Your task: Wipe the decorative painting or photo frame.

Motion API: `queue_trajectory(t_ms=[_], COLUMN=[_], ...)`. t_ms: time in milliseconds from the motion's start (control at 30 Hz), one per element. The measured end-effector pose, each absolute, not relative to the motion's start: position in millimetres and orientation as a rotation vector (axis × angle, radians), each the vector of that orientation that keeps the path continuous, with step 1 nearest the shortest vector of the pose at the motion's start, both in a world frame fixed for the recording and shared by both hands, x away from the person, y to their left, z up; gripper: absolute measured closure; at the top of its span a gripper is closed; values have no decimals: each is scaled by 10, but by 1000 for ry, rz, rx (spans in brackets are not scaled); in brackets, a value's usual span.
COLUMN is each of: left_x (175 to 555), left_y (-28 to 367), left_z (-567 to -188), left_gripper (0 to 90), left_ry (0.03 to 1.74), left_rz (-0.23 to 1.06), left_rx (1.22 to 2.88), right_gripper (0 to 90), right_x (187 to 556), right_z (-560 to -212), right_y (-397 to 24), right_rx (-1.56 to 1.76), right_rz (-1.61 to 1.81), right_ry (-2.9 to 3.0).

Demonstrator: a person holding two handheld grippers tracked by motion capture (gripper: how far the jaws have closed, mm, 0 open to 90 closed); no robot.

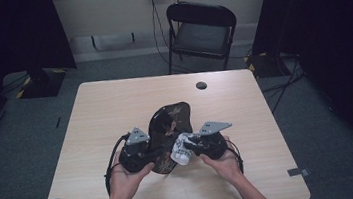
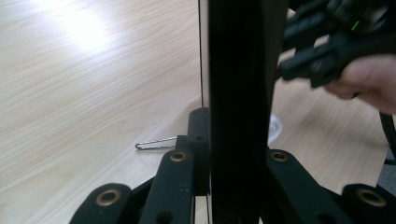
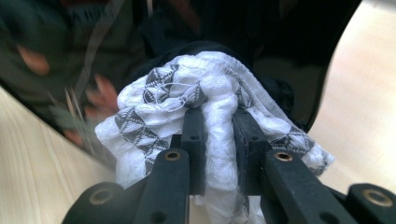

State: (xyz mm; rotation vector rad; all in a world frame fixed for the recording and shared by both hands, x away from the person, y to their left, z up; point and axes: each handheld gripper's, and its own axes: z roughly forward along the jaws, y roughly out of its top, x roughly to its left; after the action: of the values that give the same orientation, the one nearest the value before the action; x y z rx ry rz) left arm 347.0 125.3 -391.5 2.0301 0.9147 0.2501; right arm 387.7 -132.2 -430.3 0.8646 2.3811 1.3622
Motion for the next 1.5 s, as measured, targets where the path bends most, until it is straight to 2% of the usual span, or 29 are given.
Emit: queue_trajectory(t_ms=[233, 700, 933, 1267, 1500], left_x=[3458, 3427, 3423, 3442, 3436], left_y=[1264, 1202, 1202, 1212, 1207], left_z=[-3925, -3911, -3916, -3915, -3909], left_gripper=[805, 804, 803, 806, 803], left_ry=[918, 884, 887, 882, 884], left_rz=[243, 233, 232, 226, 237], left_rx=[2015, 2042, 2036, 2039, 2050], right_gripper=[773, 773, 773, 774, 773], right_x=[3945, 3817, 3724, 3873, 3949], right_z=[-3953, -3376, -3319, -3020, -3013], right_y=[-1362, -1289, -1169, -1215, -1091], right_rx=[871, 731, 662, 672, 662], right_rz=[1469, 1587, 1600, 1662, 1711], right_ry=[2280, 2173, 2195, 2108, 2118])
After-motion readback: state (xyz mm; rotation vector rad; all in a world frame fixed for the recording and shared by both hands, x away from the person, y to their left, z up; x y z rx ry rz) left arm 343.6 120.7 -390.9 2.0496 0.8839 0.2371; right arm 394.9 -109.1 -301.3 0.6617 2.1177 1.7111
